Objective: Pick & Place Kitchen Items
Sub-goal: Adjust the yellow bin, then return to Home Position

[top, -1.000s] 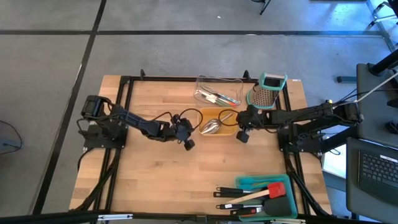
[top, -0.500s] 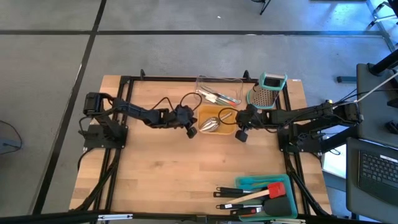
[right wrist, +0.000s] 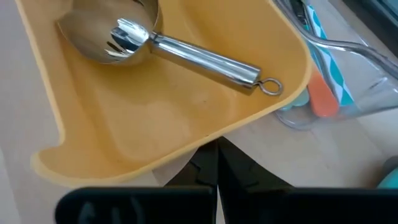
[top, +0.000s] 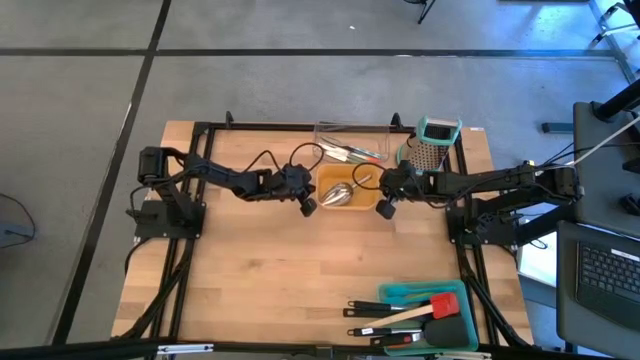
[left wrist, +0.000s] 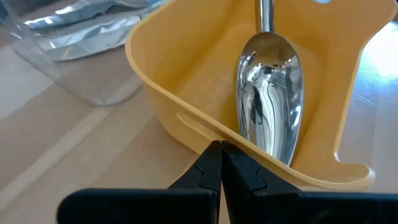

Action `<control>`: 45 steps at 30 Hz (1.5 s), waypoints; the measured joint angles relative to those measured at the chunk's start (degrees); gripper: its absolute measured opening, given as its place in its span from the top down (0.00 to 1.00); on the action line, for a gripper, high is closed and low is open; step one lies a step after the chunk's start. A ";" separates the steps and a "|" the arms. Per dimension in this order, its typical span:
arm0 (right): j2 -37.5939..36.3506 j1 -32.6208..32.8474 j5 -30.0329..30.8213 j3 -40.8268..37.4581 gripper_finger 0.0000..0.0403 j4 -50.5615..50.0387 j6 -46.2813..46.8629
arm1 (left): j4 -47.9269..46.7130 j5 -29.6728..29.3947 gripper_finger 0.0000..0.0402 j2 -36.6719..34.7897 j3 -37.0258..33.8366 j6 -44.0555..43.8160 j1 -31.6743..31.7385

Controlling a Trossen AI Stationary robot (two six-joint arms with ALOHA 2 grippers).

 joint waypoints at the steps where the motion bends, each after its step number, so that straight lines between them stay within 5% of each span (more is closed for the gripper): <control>1: 0.00 -0.21 0.00 0.00 1.00 0.00 -0.01 | 0.11 0.05 1.00 0.02 0.00 0.14 0.17; 11: 0.00 0.29 0.07 0.00 1.00 -0.90 -0.01 | -4.84 -1.91 1.00 -1.97 0.09 1.13 -0.74; 19: -3.13 2.66 0.47 0.00 1.00 -0.70 0.40 | -14.87 -11.67 1.00 -10.10 0.11 0.69 -5.71; 23: -10.32 4.59 0.27 -2.58 1.00 4.50 -0.28 | -14.83 -16.12 1.00 -14.03 0.11 0.73 -10.42; 33: -34.81 4.91 -11.00 -19.96 1.00 22.31 -1.13 | -13.99 -22.94 1.00 -17.74 0.11 1.74 -17.70; 38: -39.66 4.91 -16.89 -23.63 1.00 23.27 -0.46 | -13.34 -22.96 1.00 -17.75 0.11 1.71 -17.72; 45: -44.18 4.91 -16.09 -26.64 1.00 23.64 -0.19 | -11.21 -22.43 1.00 -17.75 0.11 3.16 -18.20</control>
